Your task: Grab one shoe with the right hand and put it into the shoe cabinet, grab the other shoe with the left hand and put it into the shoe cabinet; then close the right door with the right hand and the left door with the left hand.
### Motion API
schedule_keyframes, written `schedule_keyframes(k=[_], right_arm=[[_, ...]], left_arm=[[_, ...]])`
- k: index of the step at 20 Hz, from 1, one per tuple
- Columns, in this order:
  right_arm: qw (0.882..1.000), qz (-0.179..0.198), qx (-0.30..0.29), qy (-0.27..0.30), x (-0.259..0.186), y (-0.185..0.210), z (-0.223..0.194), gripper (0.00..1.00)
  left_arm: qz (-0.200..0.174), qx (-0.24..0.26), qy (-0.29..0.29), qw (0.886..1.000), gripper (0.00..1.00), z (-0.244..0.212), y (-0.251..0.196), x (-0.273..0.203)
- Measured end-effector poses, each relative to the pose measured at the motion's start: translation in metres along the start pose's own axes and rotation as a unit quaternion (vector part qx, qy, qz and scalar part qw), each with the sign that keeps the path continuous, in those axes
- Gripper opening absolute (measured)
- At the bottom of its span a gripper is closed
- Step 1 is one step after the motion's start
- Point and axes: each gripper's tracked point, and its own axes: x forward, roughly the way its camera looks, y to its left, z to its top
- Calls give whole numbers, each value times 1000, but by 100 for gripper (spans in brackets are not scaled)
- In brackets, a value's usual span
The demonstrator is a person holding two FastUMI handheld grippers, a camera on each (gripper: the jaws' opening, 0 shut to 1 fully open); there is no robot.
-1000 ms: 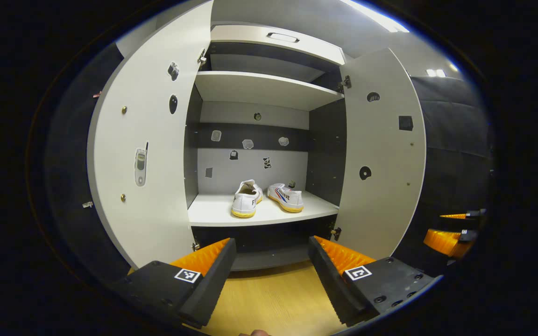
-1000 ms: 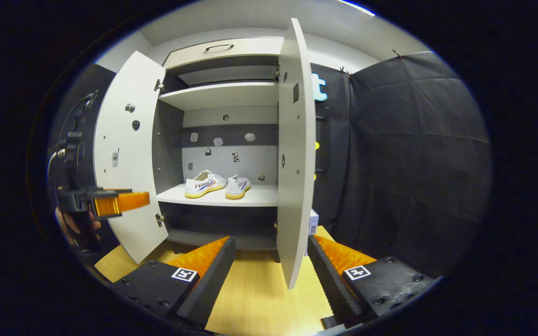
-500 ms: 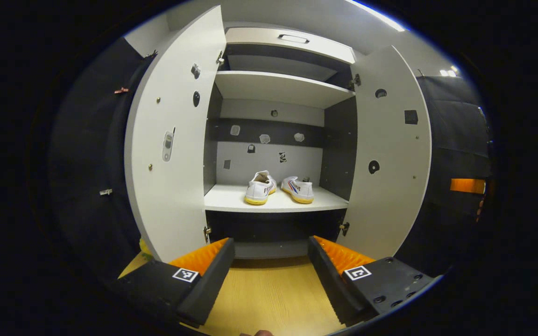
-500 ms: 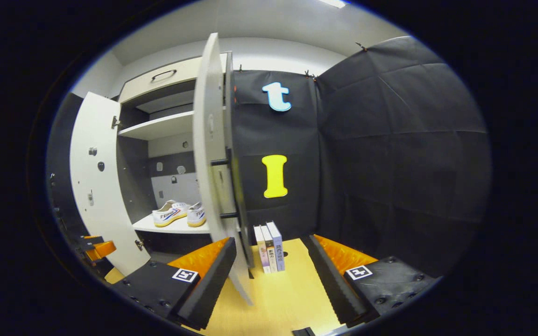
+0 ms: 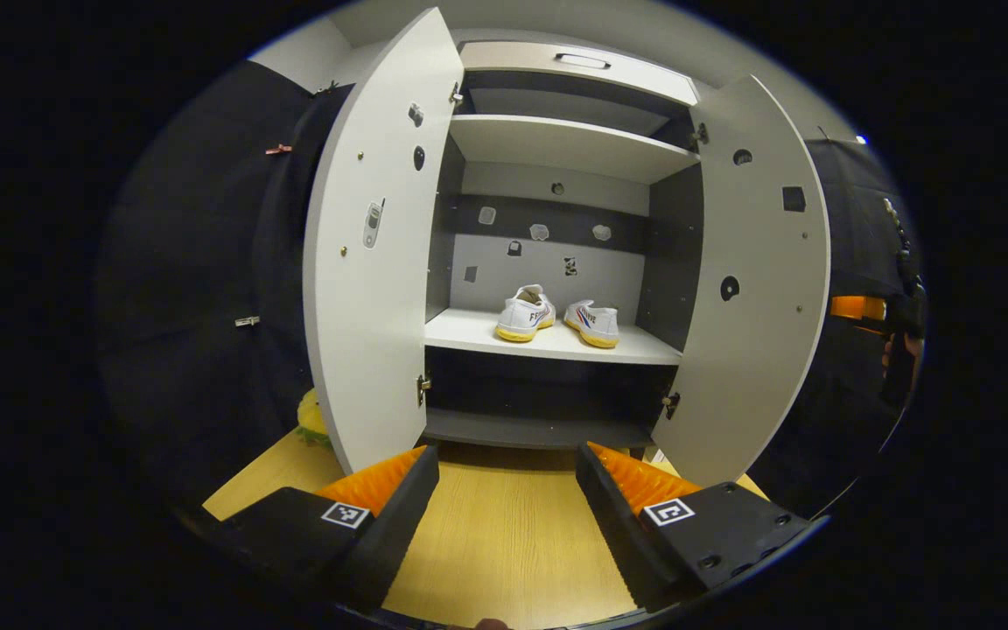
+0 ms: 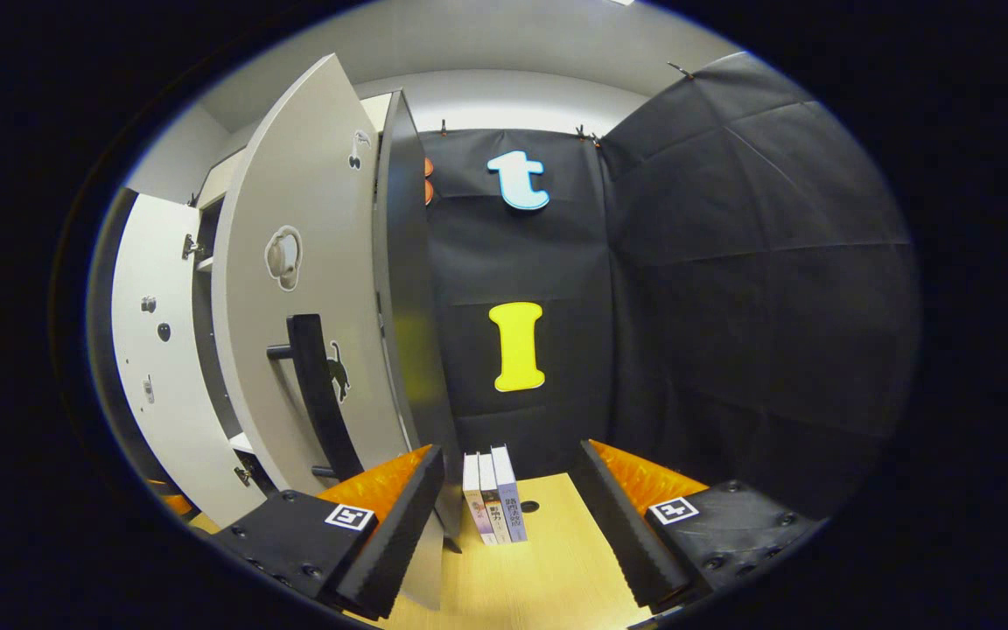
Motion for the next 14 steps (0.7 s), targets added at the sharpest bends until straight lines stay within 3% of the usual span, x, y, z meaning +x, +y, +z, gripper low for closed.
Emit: schedule_keyframes(k=[8,14], right_arm=[[999,49,-2,-1,34,36,11,98],[999,25,-26,5,27,40,13,98]], left_arm=[[23,5,-2,1000,98,-1,7,-13],[7,14,-6,1000,98,9,21,-10]])
